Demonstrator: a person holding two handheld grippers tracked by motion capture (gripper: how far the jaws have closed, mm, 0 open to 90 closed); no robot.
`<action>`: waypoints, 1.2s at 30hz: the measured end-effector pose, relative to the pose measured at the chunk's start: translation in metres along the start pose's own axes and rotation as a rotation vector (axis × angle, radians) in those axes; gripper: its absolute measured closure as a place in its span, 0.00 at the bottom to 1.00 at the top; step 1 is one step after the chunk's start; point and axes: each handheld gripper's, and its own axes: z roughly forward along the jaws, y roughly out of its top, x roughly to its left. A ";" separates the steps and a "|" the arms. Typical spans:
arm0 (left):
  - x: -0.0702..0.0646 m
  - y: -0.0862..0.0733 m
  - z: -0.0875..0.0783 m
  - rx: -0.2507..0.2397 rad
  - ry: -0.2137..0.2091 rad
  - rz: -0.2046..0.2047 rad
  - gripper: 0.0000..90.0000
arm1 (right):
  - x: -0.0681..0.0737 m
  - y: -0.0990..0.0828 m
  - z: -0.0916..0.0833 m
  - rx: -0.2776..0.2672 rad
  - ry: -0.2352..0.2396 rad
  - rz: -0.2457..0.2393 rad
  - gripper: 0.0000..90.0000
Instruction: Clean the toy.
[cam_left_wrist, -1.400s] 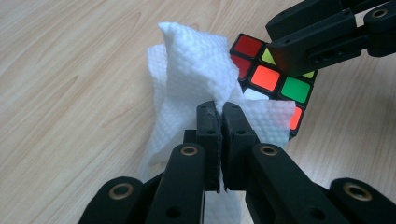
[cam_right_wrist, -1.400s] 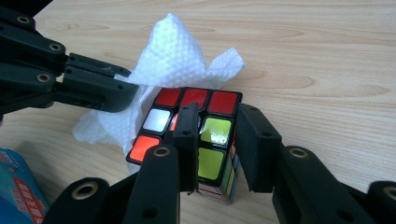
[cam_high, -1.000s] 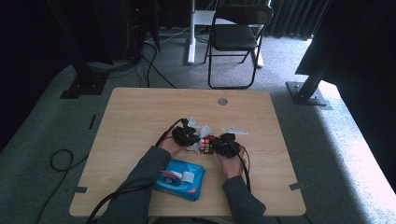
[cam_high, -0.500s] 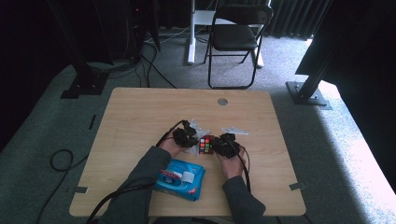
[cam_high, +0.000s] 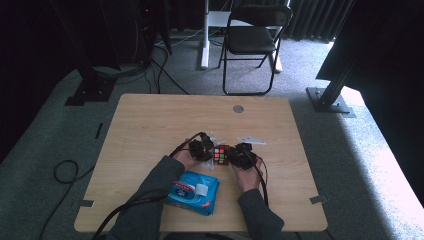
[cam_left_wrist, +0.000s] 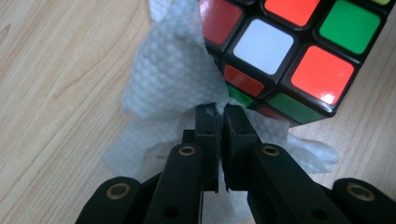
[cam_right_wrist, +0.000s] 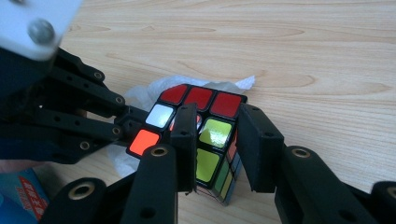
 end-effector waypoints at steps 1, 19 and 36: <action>0.000 0.000 0.000 0.001 -0.001 -0.002 0.95 | 0.000 0.000 0.000 -0.001 0.000 -0.001 0.76; -0.003 -0.001 -0.008 -0.008 -0.018 0.017 0.96 | -0.001 -0.001 0.000 0.000 0.006 0.033 0.77; -0.001 -0.007 -0.039 -0.209 -0.038 -0.031 0.96 | -0.001 -0.001 0.000 0.002 0.009 0.040 0.77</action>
